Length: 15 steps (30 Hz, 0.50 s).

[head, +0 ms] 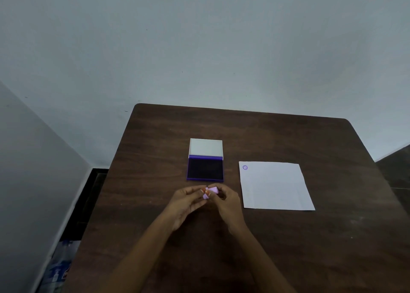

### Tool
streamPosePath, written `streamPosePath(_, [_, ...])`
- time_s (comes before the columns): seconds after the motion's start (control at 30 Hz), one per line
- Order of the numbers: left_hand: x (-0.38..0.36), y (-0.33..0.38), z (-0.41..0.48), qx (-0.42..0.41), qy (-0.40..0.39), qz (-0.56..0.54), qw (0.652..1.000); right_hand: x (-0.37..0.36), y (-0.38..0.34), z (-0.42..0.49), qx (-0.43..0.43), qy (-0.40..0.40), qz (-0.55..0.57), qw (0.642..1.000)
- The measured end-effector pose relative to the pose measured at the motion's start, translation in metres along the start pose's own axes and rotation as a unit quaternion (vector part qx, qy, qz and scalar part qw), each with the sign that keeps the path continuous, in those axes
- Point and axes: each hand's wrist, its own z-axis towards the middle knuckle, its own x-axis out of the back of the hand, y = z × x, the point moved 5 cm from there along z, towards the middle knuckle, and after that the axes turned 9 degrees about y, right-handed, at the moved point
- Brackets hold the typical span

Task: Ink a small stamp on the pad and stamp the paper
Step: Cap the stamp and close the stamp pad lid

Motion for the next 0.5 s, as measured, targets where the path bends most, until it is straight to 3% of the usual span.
streamPosePath(0.5, [-0.003, 0.006, 0.000, 0.034, 0.001, -0.015, 0.999, 0.003, 0.003, 0.014, 0.033, -0.008, -0.045, 0.998])
